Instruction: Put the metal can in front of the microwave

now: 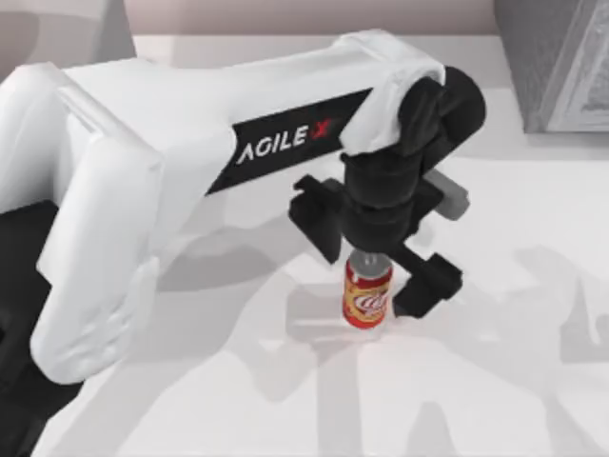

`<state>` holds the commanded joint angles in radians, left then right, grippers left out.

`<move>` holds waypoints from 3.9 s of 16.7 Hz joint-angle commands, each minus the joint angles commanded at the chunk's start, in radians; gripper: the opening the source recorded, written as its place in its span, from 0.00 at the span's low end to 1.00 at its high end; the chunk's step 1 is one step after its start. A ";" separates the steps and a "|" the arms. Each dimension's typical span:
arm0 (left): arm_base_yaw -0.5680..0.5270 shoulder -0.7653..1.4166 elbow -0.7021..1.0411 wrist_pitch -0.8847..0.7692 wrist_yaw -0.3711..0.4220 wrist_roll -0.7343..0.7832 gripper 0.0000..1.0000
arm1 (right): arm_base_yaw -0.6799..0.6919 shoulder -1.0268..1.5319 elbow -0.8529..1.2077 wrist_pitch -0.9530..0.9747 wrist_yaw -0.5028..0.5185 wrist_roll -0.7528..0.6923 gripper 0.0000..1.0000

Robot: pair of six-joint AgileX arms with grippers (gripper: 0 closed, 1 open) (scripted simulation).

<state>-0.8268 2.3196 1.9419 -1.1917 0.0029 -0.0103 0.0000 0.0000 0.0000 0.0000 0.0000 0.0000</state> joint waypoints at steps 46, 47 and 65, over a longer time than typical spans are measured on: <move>0.534 -0.456 -0.557 -0.302 -0.101 0.309 0.00 | 0.000 0.000 0.000 0.000 0.000 0.000 1.00; 0.598 -0.495 -0.607 -0.300 -0.106 0.340 0.00 | 0.000 0.000 0.000 0.000 0.000 0.000 1.00; 1.517 -0.683 -0.764 0.089 -0.007 0.722 0.00 | 0.000 0.000 0.000 0.000 0.000 0.000 1.00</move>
<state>0.6905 1.6369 1.1779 -1.1024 -0.0039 0.7118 0.0000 0.0000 0.0000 0.0000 0.0000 0.0000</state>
